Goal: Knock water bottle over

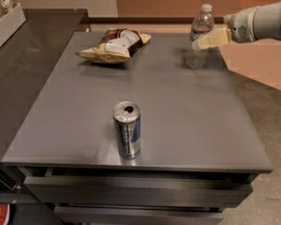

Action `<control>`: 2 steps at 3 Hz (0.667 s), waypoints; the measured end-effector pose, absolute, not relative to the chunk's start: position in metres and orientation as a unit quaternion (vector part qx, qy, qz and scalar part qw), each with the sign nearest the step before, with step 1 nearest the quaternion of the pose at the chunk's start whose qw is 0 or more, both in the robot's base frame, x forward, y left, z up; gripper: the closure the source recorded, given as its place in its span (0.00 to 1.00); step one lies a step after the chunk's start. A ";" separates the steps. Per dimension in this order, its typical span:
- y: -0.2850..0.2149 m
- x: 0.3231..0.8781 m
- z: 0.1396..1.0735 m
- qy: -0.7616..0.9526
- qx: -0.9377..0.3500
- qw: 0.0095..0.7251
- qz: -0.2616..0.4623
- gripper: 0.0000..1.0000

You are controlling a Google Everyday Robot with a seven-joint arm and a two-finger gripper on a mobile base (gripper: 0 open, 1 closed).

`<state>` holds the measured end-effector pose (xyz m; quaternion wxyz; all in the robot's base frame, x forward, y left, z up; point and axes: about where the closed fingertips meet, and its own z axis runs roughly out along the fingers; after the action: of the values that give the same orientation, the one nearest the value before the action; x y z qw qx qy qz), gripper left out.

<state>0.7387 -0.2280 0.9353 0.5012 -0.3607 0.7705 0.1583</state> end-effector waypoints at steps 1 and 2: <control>-0.213 0.746 0.939 0.755 -0.369 0.512 0.177 0.00; -0.198 0.748 0.939 0.745 -0.379 0.515 0.193 0.18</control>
Offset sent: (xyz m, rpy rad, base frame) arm 0.0103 0.0399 0.0077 0.0702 -0.0422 0.1121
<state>0.7482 -0.1978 0.9386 0.5145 -0.3792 0.7446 0.1926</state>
